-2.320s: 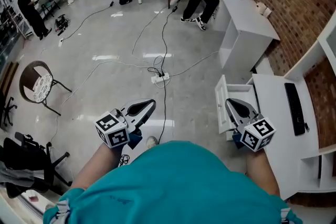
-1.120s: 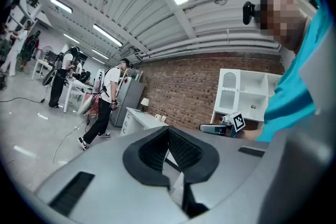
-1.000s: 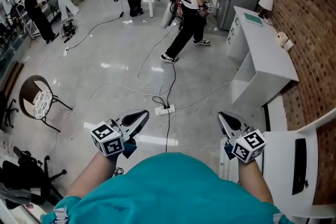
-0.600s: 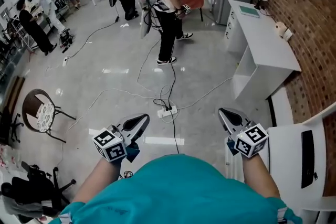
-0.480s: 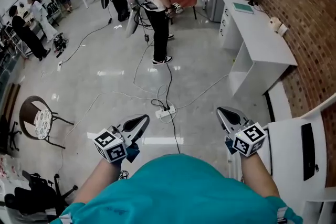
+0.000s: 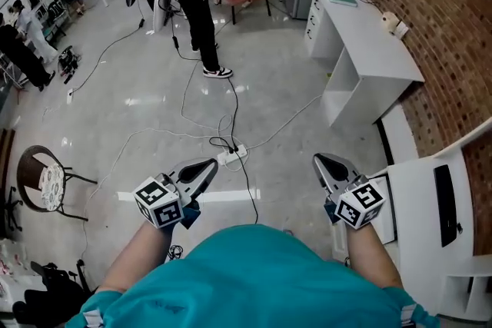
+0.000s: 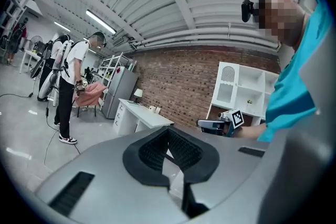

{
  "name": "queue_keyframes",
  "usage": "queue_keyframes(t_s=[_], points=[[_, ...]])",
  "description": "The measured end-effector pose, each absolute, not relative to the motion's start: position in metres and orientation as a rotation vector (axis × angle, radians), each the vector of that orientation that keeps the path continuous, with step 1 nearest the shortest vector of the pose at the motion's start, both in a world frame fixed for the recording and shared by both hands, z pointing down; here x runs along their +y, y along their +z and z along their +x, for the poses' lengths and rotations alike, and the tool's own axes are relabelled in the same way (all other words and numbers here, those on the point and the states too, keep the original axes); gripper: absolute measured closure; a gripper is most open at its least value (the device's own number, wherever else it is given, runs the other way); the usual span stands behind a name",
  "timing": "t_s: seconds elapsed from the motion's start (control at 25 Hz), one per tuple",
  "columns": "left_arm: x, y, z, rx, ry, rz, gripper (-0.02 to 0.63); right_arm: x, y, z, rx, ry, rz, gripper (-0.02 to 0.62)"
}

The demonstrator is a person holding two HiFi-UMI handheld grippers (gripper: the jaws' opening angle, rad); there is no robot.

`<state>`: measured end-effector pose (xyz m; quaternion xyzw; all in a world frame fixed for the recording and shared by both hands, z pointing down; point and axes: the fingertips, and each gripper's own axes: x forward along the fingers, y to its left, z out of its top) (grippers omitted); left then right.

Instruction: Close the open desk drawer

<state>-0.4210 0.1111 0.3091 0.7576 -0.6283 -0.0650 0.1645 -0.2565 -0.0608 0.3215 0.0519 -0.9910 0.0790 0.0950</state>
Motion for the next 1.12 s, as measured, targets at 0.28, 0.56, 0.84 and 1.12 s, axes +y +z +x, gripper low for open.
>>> queue_keyframes(t_s=[0.28,0.56,0.84,1.12], points=[[0.071,0.323,-0.384,-1.68,-0.116,2.218,0.594,-0.081,0.328,-0.216,-2.937,0.217,0.256,0.574],[0.01,0.35,-0.319,-1.477,-0.037,2.315,0.594,-0.11,0.342,-0.151,-2.917,0.238,0.427,0.574],[-0.049,0.385,-0.24,-1.247,0.044,2.394,0.594,-0.136,0.362,-0.082,-2.891,0.256,0.603,0.574],[-0.089,0.432,-0.157,-1.018,0.174,2.46,0.594,-0.155,0.376,-0.007,-2.873,0.292,0.798,0.574]])
